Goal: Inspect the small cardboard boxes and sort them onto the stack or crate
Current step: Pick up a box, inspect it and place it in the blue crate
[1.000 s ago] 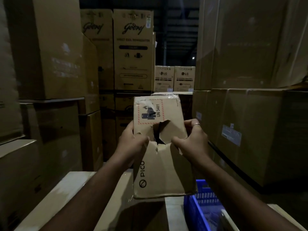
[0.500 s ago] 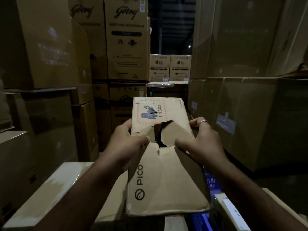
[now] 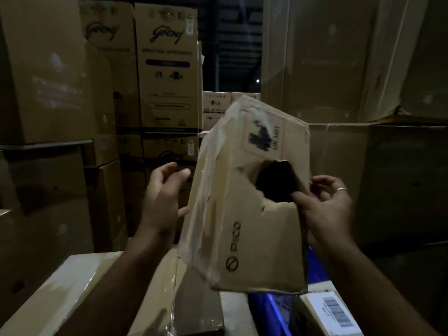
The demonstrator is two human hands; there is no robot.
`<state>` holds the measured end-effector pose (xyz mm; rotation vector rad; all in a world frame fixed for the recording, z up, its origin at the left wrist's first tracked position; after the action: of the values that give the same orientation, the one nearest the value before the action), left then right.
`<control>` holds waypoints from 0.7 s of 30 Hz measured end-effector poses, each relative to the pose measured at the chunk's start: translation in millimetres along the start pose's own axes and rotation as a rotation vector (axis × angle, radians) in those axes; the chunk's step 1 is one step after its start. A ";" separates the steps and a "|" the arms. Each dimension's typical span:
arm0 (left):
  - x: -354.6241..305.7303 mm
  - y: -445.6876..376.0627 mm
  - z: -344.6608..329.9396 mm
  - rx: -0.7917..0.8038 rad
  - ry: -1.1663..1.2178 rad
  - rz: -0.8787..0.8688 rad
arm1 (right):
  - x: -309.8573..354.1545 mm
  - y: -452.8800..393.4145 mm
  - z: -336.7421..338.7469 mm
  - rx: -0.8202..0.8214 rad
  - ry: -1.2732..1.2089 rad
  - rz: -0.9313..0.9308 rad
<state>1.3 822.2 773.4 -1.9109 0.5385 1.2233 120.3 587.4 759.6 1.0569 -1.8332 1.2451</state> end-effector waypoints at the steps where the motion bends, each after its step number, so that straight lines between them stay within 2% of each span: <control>1: 5.6 -4.5 5.0 -0.011 -0.138 0.040 | -4.6 -5.6 6.8 -0.059 -0.047 -0.085; 3: 19.4 -8.7 14.6 0.067 -0.314 0.217 | -22.6 -19.8 22.3 -0.162 -0.069 -0.288; 5: 29.3 -6.6 17.1 0.241 -0.197 0.362 | -37.5 -29.5 37.6 -0.180 -0.074 -0.487; 8: 34.6 -11.4 8.8 0.382 0.002 0.343 | -44.8 -33.6 51.9 -0.045 -0.156 -0.669; 10: 40.9 -15.6 -9.8 0.364 -0.029 0.268 | -45.5 -33.1 58.5 0.061 -0.234 -0.635; 14: 64.3 -16.2 -48.4 0.313 -0.292 0.096 | -57.0 -34.5 74.9 0.164 -0.294 -0.555; 21: 93.4 -24.6 -73.4 0.342 -0.212 0.118 | -63.1 -43.7 111.3 0.334 -0.210 -0.530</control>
<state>101.1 783.9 716.0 -1.4628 0.7046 1.2969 177.8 488.6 687.4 1.7776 -1.3679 1.1596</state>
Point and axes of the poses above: each hand's wrist, its own y-axis away from the middle knuckle, its own z-axis out of the back of the hand, x = y × z, the point moved 2 cm from there along -y, towards the middle knuckle, and after that the axes turned 2 degrees about -x, right-handed, at the moved point
